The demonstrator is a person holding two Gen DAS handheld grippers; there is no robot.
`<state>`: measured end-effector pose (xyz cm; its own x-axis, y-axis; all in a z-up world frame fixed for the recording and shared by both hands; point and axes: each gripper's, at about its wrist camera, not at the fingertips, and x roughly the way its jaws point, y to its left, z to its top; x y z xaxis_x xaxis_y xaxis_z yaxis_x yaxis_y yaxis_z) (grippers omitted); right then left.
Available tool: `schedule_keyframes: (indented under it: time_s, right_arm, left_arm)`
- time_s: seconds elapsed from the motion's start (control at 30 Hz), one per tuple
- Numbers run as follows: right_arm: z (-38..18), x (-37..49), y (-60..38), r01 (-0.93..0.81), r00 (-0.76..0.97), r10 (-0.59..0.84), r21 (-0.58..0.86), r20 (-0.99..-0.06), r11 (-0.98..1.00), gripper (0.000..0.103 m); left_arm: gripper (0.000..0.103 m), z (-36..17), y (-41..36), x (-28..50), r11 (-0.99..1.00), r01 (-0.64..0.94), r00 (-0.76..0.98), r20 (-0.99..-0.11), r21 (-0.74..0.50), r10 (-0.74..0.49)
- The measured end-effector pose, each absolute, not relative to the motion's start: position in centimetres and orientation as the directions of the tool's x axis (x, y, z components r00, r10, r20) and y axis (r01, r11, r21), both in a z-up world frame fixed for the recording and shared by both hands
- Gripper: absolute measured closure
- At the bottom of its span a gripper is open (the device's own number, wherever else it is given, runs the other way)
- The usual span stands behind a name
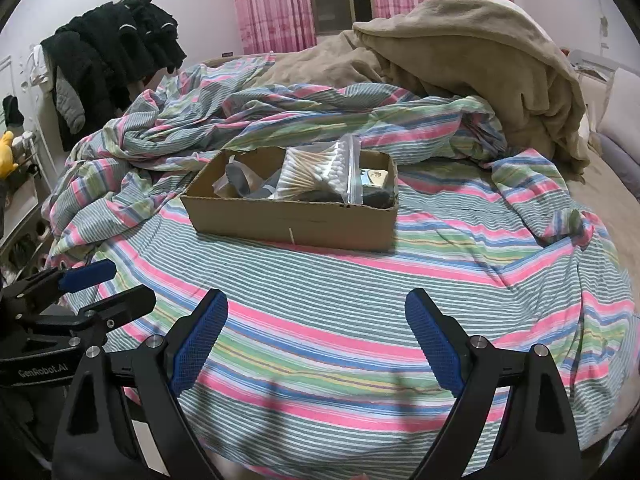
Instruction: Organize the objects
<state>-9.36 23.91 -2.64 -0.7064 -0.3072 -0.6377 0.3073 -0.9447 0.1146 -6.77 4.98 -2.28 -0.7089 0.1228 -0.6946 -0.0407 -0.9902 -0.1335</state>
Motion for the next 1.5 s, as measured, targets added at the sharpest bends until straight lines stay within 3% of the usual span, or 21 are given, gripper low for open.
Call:
schedule_keyframes:
  time_s: [1.5]
  right_arm:
    - [-2.49, -9.48, 23.85, 0.309, -0.706, -0.31, 0.118, -0.637, -0.944, 0.011]
  left_arm:
    - [0.022, -2.22, 4.63, -7.18, -0.991, -0.038, -0.707, -0.697, -0.128, 0.118]
